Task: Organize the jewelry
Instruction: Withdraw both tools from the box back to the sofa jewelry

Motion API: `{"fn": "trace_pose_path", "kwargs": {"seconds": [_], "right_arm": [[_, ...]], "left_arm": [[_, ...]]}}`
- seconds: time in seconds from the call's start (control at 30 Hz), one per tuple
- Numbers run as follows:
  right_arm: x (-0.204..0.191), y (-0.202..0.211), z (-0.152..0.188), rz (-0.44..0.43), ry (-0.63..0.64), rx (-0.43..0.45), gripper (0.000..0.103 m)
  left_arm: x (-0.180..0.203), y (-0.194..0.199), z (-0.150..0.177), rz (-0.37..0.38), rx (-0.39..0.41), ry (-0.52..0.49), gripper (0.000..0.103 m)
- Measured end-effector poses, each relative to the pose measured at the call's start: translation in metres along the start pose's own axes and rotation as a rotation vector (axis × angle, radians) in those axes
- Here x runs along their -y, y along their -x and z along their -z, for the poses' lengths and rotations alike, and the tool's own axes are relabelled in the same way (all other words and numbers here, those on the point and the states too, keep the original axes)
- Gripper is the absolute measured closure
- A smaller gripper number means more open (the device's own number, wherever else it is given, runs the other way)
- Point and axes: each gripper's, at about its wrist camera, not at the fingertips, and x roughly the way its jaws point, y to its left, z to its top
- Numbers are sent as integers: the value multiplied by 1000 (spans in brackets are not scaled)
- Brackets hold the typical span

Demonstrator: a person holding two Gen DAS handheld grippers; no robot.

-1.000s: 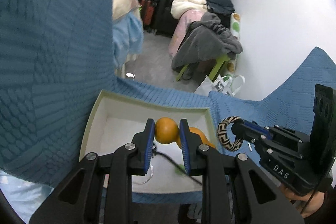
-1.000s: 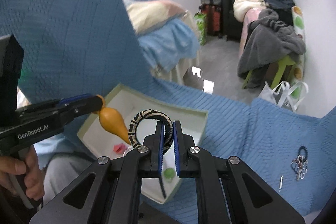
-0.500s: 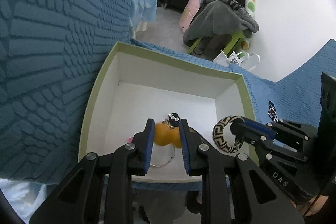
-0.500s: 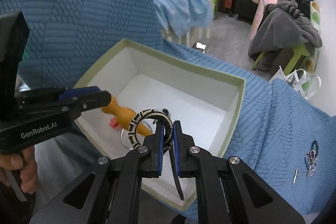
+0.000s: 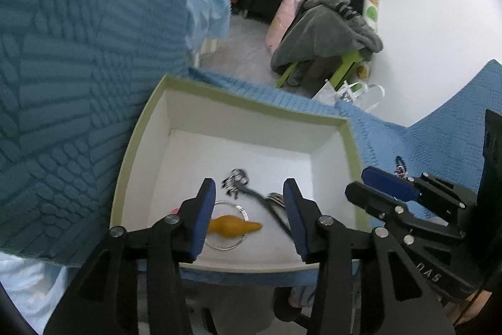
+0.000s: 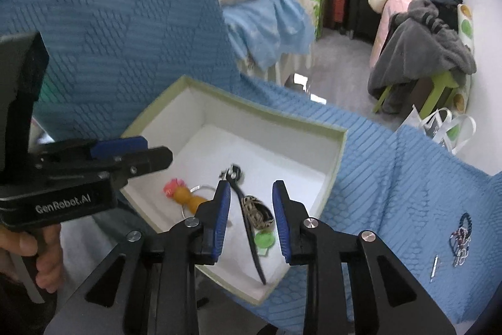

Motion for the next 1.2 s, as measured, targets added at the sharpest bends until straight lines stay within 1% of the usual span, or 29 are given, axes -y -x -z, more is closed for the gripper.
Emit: {"fn": "trace_pose_path", "kwargs": {"seconds": [0.07, 0.13, 0.27, 0.4, 0.47, 0.53, 0.63, 0.77, 0.83, 0.93, 1.07, 1.17, 1.2], "right_arm": [[6, 18, -4, -1, -6, 42, 78], [11, 32, -8, 3, -5, 76, 78], [29, 68, -14, 26, -11, 158, 78], [51, 95, -14, 56, -24, 222, 78], [64, 107, -12, 64, -42, 244, 78], [78, 118, -8, 71, -68, 263, 78], [104, 135, 2, 103, -109, 278, 78], [138, 153, 16, 153, -145, 299, 78], [156, 155, 24, 161, -188, 295, 78], [179, 158, 35, 185, -226, 295, 78], [219, 172, 53, 229, -274, 308, 78], [249, 177, 69, 274, -302, 297, 78], [257, 178, 75, 283, -310, 292, 78]], "left_arm": [[10, 7, -4, 2, 23, -9, 57], [24, 17, -8, 22, 59, -17, 57], [46, 30, -16, 52, 111, -31, 57], [75, 38, -23, 93, 155, -43, 57], [88, 39, -25, 106, 161, -56, 57], [103, 37, -27, 110, 148, -83, 57], [123, 41, -30, 120, 156, -122, 57], [145, 38, -29, 152, 167, -143, 57], [156, 31, -26, 173, 160, -137, 57], [175, 10, -22, 238, 113, -127, 57], [200, -19, -15, 262, 37, -141, 57], [222, -42, -7, 280, -1, -171, 57], [230, -54, -4, 285, -26, -180, 57]]}}
